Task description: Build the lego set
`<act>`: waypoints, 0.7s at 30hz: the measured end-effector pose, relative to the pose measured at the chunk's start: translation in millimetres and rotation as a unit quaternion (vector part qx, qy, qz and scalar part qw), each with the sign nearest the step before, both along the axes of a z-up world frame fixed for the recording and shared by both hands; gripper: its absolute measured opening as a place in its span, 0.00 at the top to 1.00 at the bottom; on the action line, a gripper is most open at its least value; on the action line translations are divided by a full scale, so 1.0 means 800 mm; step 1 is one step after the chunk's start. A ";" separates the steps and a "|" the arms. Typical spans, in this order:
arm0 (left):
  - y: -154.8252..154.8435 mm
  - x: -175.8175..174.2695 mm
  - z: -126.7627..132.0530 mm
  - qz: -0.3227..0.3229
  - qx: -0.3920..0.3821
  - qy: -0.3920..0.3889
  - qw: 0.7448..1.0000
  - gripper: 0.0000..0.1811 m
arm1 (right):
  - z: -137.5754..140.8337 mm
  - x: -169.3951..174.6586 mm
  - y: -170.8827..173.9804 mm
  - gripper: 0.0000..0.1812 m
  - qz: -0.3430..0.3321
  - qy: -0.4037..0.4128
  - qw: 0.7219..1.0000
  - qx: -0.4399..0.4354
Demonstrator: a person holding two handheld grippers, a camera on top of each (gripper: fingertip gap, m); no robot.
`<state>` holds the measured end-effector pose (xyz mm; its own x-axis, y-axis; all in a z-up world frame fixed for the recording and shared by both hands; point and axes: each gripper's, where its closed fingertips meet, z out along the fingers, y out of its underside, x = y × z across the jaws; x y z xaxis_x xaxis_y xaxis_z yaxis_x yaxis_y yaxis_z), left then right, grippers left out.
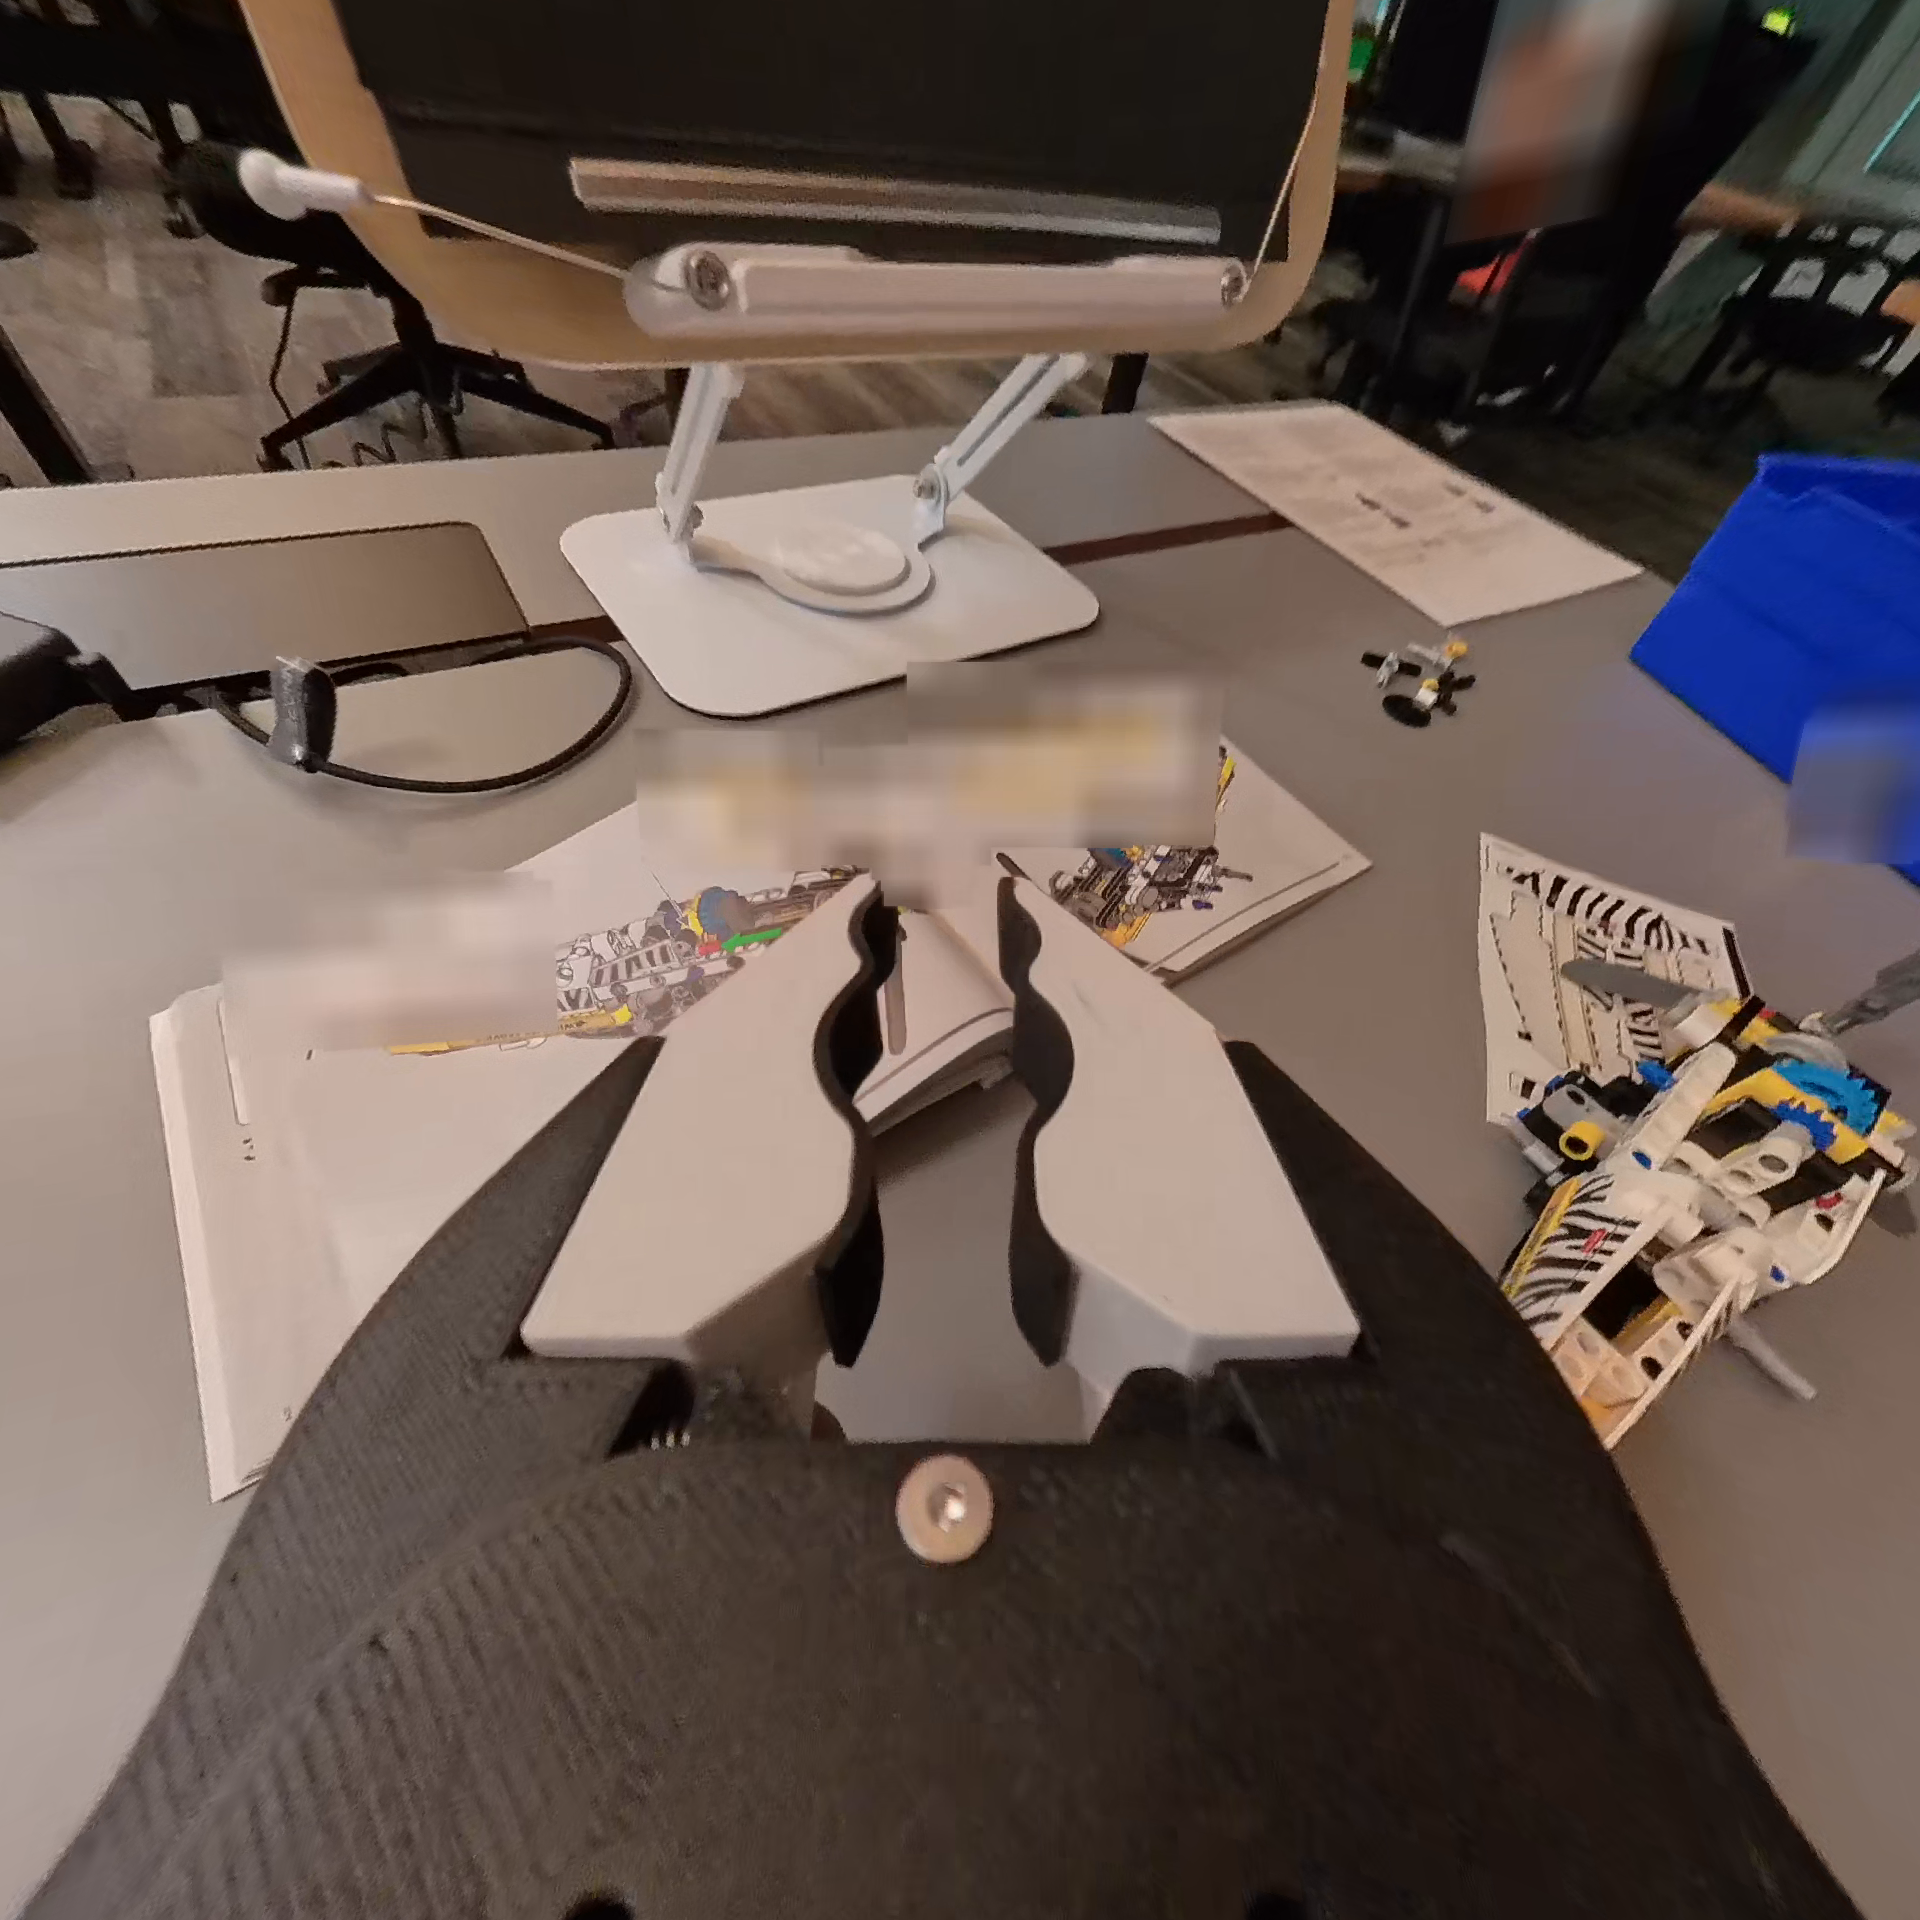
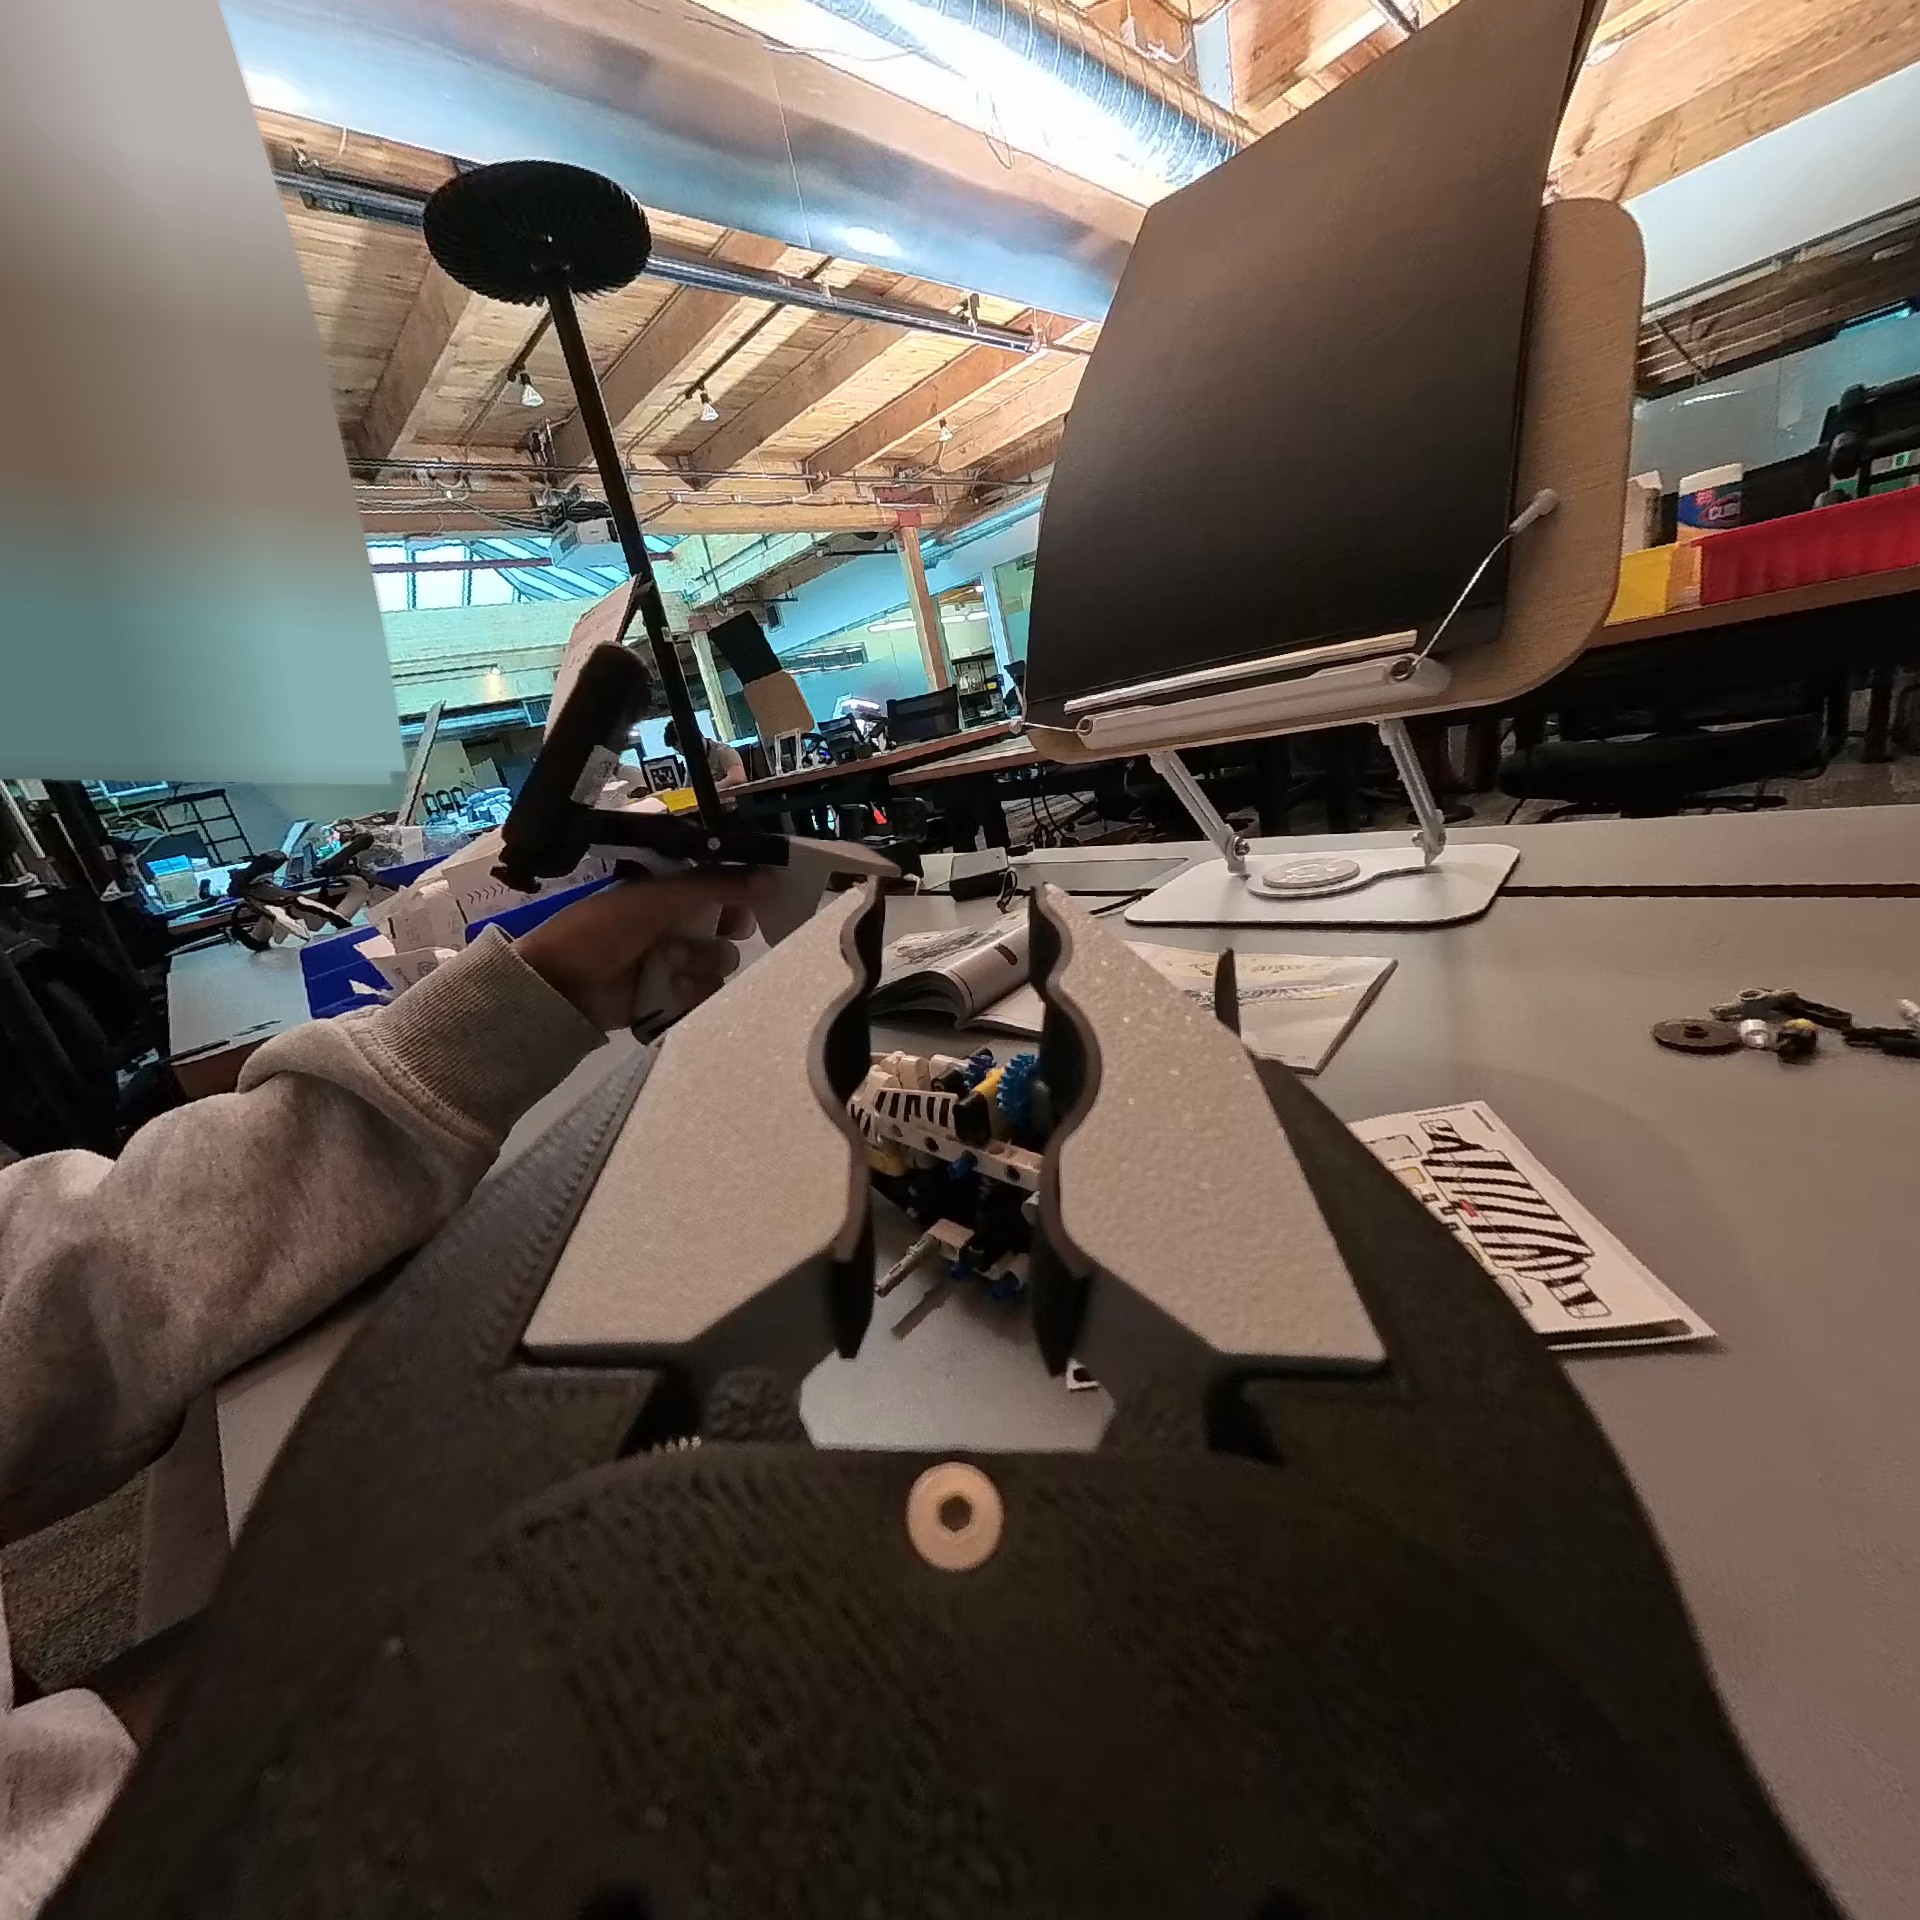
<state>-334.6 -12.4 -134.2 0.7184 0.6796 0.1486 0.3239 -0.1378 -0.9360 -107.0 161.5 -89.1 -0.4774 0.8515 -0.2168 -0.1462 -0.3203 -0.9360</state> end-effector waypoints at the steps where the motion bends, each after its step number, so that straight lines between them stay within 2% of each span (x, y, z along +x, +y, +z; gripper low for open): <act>1: -0.001 -0.001 0.003 0.002 0.009 0.000 1.000 0.91 | 0.000 0.000 0.000 0.86 0.000 0.000 1.000 0.000; 11: -0.005 -0.005 0.016 0.004 0.079 -0.021 0.997 0.87 | 0.001 0.001 0.001 0.86 0.000 0.002 1.000 -0.002; 21: -0.006 -0.006 0.017 0.006 0.080 -0.017 0.997 0.86 | 0.001 0.001 0.001 0.86 0.000 0.002 1.000 -0.003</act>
